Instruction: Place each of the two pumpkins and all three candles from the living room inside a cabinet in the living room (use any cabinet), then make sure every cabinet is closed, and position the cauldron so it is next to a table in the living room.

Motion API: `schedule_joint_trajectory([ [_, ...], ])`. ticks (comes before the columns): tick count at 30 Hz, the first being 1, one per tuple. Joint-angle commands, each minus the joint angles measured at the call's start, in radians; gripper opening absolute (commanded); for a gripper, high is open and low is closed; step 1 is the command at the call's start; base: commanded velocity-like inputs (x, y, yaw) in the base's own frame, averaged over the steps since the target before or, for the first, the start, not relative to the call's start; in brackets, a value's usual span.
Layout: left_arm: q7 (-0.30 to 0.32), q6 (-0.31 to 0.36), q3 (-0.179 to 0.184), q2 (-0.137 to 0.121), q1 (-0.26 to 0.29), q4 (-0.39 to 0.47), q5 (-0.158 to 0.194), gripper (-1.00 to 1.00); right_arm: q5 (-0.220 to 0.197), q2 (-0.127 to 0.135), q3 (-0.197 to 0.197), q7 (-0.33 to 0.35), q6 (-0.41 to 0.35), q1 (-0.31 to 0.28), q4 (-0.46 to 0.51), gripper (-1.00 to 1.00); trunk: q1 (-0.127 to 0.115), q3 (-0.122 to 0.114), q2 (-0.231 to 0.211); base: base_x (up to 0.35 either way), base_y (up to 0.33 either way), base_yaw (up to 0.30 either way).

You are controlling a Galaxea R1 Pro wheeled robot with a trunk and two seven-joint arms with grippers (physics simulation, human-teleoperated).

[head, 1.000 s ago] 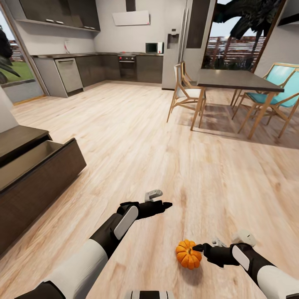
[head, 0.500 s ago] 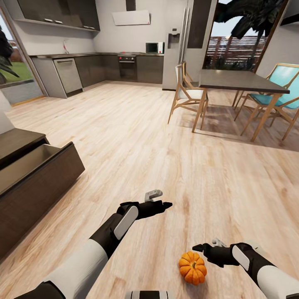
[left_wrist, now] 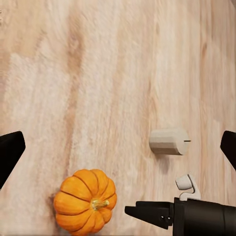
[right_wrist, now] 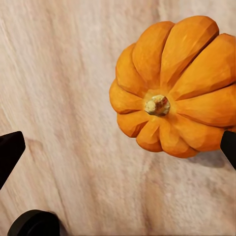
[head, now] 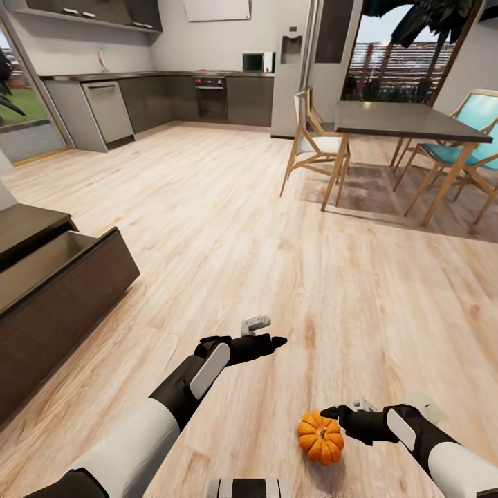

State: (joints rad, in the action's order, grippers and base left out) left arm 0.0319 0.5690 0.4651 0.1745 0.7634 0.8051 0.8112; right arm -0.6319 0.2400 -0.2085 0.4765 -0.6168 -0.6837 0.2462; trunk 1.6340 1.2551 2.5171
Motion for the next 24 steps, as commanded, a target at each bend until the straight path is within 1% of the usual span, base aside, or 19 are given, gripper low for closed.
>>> schedule_joint_trajectory([
  [1, 0.002, 0.003, 0.000, 0.000, 0.001, 0.000, 0.000, 1.00, -0.003, 0.001, -0.005, 0.002, -0.003, 0.000, 0.001, 1.00, 0.000, 0.005, 0.001, 0.000, 0.000, 0.000],
  [20, 0.002, 0.003, 0.000, 0.000, 0.001, 0.000, 0.000, 1.00, -0.003, 0.001, -0.005, 0.002, -0.002, 0.000, 0.001, 1.00, 0.009, 0.078, 0.005, 0.000, 0.000, 0.000],
  [24, 0.002, 0.004, 0.000, 0.000, 0.001, 0.000, 0.000, 1.00, -0.003, 0.001, -0.005, 0.001, -0.001, 0.000, 0.001, 1.00, 0.011, 0.092, 0.006, 0.000, 0.000, -0.090],
])
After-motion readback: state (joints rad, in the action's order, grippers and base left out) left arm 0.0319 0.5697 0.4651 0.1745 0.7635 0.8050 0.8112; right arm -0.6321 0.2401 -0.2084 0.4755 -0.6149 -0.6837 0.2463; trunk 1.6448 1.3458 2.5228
